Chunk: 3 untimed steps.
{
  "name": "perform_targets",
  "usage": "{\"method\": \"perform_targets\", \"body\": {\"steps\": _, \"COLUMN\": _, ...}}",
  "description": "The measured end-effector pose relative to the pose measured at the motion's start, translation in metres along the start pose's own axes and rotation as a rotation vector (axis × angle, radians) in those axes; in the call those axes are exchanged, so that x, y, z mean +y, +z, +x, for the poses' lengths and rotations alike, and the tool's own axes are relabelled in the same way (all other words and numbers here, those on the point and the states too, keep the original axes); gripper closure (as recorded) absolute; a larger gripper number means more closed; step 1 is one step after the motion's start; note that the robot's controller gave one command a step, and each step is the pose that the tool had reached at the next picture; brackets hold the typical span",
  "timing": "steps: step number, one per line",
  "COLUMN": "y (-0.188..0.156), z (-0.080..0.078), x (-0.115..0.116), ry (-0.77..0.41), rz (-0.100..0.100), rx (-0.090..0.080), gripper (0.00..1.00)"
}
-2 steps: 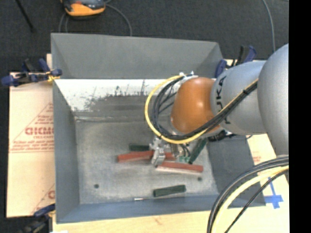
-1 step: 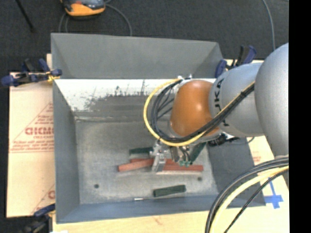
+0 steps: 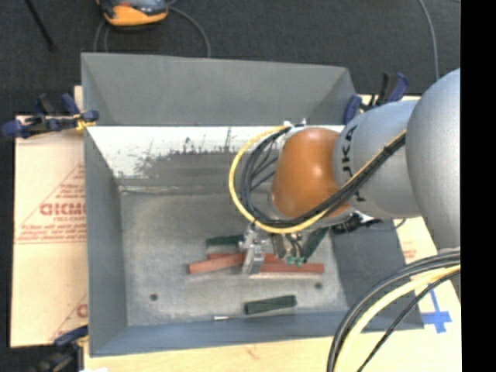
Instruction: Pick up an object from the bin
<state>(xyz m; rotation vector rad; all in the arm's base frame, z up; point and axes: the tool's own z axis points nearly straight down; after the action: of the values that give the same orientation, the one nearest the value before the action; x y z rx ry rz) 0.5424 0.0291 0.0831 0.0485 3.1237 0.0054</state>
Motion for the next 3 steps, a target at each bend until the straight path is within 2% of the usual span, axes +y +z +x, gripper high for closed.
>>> {"method": "perform_targets", "body": {"steps": 2, "y": 0.0, "z": 0.0, "x": 0.0, "ry": 0.002, "rz": 0.0, "rx": 0.0, "gripper": 1.0}}
{"method": "perform_targets", "body": {"steps": 3, "y": -0.035, "z": 0.0, "x": -0.005, "ry": 0.007, "rz": 0.003, "rx": 0.024, "gripper": 1.0}}
